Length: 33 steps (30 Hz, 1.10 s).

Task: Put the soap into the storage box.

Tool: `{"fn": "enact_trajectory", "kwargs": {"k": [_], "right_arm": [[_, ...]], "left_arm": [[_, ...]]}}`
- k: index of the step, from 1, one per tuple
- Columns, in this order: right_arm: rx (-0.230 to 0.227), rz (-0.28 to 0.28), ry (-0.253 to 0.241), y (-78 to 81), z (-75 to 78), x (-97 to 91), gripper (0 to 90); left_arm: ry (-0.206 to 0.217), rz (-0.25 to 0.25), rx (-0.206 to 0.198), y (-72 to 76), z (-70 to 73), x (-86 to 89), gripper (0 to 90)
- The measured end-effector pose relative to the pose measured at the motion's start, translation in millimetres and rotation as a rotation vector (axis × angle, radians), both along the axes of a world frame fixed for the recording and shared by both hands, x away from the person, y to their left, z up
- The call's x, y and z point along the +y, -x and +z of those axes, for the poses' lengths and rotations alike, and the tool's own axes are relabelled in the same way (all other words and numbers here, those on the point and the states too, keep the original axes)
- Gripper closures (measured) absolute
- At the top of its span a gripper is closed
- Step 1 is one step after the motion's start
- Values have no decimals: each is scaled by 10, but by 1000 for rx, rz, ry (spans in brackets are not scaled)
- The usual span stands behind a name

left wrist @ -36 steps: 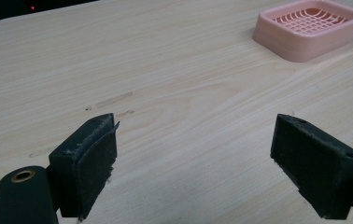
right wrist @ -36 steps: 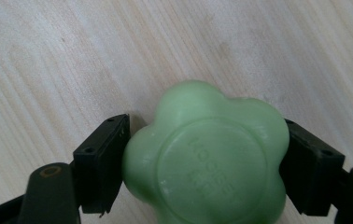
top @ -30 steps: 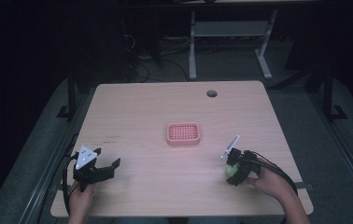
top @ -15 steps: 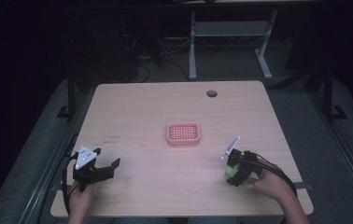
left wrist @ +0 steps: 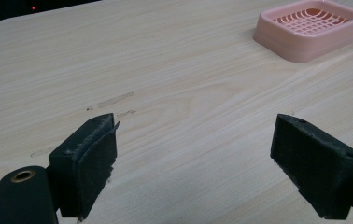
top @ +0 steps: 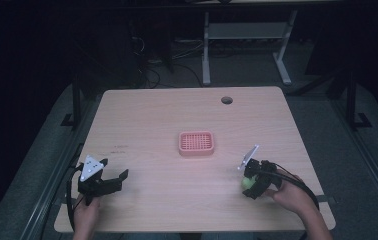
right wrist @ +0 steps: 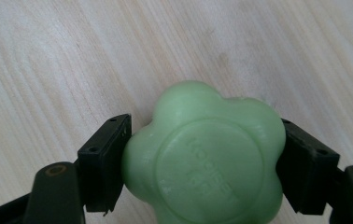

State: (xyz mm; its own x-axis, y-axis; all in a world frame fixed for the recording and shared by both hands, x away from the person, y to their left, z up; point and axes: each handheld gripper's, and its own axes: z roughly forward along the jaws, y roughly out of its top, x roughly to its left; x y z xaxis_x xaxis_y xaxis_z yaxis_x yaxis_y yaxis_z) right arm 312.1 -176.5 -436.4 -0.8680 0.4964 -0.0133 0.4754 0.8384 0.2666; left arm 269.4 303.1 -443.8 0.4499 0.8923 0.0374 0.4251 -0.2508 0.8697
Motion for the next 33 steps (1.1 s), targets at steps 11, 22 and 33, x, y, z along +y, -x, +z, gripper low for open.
{"fn": "enact_trajectory", "kwargs": {"k": [11,22,33], "right_arm": [[-1,17,-27,-103,116,52,260],[14,29,-37,-272,230,152,260],[15,28,-65,-409,330,196,260]], "left_arm": [[3,2,0,0,6,7,143],[3,5,-1,3,5,5,143],[3,8,-3,2,9,11,143]]}}
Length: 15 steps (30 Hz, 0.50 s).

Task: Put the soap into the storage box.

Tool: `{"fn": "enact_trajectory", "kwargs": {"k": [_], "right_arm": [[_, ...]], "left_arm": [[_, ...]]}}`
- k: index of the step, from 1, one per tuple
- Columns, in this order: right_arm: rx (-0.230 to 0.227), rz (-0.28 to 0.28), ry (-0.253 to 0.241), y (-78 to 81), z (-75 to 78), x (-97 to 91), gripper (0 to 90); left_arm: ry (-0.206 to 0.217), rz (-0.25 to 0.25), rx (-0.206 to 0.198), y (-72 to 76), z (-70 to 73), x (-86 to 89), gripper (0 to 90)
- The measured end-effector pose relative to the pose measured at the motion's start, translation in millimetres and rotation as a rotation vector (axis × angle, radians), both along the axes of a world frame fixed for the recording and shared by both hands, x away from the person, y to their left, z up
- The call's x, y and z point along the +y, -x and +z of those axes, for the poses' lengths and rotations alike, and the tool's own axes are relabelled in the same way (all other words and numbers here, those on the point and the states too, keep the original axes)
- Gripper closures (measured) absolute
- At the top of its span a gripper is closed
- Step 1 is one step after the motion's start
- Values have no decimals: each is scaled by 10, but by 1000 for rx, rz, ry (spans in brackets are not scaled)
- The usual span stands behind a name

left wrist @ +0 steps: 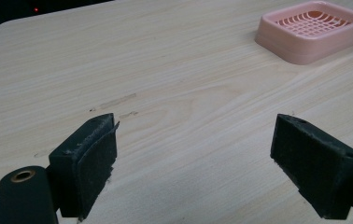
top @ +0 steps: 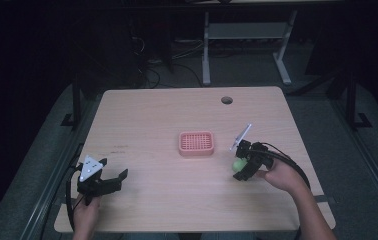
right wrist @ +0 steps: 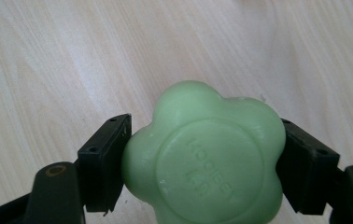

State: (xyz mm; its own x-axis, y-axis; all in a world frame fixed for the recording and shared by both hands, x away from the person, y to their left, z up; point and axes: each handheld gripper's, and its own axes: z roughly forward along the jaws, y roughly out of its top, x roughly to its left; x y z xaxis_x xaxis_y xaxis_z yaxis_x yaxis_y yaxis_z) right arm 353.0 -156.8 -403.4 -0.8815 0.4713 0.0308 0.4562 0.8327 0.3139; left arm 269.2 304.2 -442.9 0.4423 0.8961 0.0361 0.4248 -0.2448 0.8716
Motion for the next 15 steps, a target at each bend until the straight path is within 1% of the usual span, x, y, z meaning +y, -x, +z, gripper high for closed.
{"fn": "enact_trajectory", "kwargs": {"k": [2,5,7,10,12,15], "right_arm": [[3,2,0,-26,11,11,260],[2,11,-1,-66,22,36,260],[6,16,0,-93,31,53,260],[12,14,-18,-127,39,62,260],[10,14,-9,-148,50,81,260],[12,18,-13,-168,62,96,260]], "left_arm": [[1,1,6,-2,-7,-3,143],[-3,-3,4,2,-6,-7,143],[2,-1,1,1,-4,-10,143],[3,1,1,0,-2,-7,143],[0,0,0,1,0,-3,143],[1,2,2,0,1,-1,143]]}}
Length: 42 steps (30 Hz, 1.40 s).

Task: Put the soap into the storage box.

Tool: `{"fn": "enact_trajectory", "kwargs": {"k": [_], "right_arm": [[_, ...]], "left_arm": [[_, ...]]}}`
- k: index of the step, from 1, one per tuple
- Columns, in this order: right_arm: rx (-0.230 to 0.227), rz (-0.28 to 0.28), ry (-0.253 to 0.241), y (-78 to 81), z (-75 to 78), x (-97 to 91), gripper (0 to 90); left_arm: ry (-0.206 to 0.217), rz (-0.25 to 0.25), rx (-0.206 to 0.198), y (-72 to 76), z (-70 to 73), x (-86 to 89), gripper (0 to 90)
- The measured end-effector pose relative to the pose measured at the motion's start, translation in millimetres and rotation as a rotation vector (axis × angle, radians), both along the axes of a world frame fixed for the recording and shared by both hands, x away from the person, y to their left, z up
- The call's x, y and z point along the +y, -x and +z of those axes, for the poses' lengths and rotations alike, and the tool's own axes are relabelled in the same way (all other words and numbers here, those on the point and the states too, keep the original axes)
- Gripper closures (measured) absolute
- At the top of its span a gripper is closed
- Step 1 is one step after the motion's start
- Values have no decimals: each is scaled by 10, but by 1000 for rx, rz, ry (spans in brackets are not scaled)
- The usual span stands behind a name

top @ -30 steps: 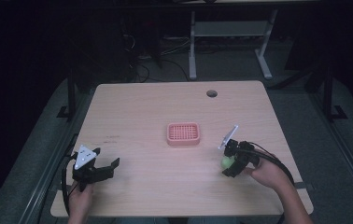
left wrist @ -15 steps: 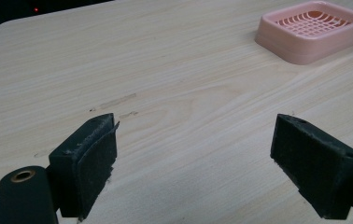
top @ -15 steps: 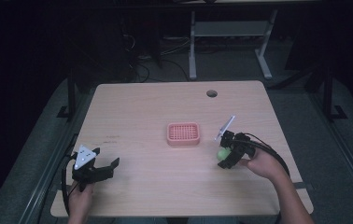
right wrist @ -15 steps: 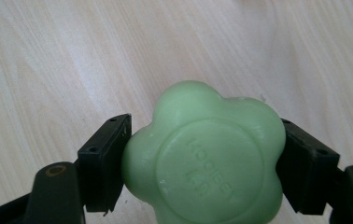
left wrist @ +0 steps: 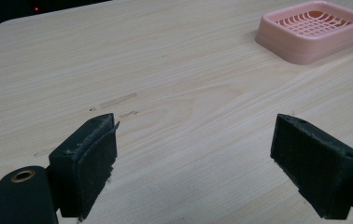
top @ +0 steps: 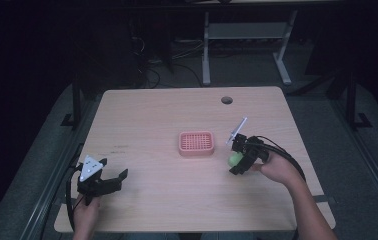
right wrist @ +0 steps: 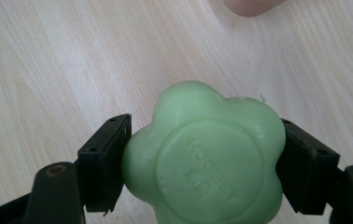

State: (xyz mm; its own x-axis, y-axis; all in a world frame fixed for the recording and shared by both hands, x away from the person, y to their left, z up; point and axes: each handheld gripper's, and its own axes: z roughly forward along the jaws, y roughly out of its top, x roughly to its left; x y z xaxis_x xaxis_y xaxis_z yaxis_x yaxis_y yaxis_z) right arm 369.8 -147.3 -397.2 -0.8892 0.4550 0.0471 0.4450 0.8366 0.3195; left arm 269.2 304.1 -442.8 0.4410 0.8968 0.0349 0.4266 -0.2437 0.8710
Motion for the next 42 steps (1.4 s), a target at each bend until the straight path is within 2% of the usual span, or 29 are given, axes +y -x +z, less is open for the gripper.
{"fn": "enact_trajectory", "kwargs": {"k": [14,18,21,29,33,42], "right_arm": [[1,22,2,-61,80,115,260],[-5,41,-27,-55,142,161,260],[-16,43,-28,-66,195,201,260],[-10,45,-10,-159,219,256,260],[-8,42,-24,-191,227,279,260],[-12,50,-2,-245,264,358,260]], "left_arm": [[-6,-10,0,9,5,-13,143],[-4,-10,0,17,5,-11,143],[-1,-8,-6,18,9,-7,143],[-1,-10,-4,16,8,-10,143],[-1,-7,-3,15,7,-7,143],[1,-11,-3,14,8,-13,143]]}}
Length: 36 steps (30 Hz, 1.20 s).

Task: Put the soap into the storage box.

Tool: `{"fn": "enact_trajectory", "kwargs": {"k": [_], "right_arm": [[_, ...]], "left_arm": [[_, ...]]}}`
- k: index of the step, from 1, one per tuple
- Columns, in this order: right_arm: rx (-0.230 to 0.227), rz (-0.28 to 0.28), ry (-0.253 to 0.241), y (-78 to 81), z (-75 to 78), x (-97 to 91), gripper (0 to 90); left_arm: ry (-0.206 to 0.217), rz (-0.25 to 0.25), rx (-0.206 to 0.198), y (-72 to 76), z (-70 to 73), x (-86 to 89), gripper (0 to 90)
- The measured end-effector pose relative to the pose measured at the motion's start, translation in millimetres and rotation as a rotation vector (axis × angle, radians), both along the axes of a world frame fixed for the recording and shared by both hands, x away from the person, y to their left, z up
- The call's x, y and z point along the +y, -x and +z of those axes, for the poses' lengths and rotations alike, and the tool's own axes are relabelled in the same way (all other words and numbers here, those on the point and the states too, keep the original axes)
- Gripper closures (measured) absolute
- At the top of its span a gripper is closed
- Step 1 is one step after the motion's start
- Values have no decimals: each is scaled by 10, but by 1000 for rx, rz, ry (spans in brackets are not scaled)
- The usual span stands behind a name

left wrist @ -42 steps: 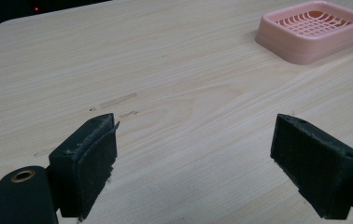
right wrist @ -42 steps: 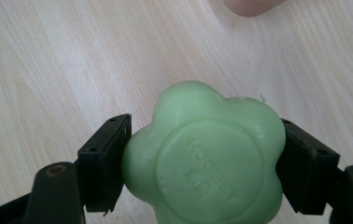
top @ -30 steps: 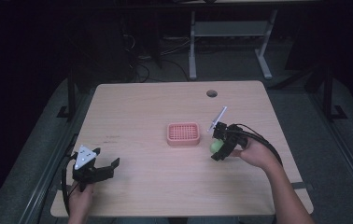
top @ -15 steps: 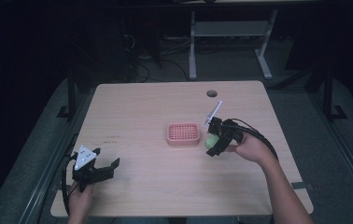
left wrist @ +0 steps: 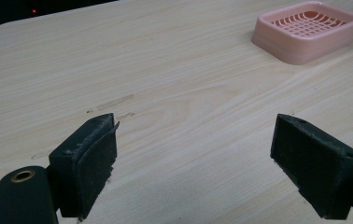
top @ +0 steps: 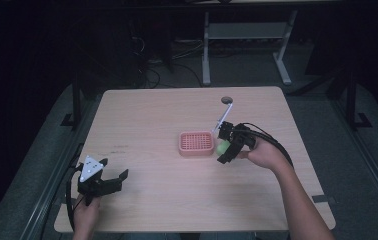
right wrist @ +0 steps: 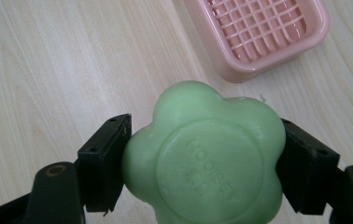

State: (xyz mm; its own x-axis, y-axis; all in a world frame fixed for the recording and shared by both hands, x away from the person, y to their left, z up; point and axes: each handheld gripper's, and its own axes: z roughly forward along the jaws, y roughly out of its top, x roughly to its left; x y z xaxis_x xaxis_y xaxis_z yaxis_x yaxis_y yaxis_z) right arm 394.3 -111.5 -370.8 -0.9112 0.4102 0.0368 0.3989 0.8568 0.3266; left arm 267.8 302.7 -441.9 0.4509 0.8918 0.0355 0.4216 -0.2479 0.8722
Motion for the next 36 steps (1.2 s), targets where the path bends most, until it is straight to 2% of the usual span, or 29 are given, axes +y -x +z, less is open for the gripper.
{"fn": "enact_trajectory", "kwargs": {"k": [5,8,22,27,36], "right_arm": [[0,3,-19,-38,23,55,260],[5,10,4,-71,5,96,260],[10,22,28,-257,-5,279,260],[9,27,22,-316,-4,343,260],[21,24,-16,-417,-30,430,260]], "left_arm": [[1,0,-3,2,1,-1,143],[0,0,-2,1,3,-4,143],[-6,1,-1,2,5,-5,143],[-7,1,-2,3,5,-4,143],[-2,1,-5,4,6,-6,143]]}}
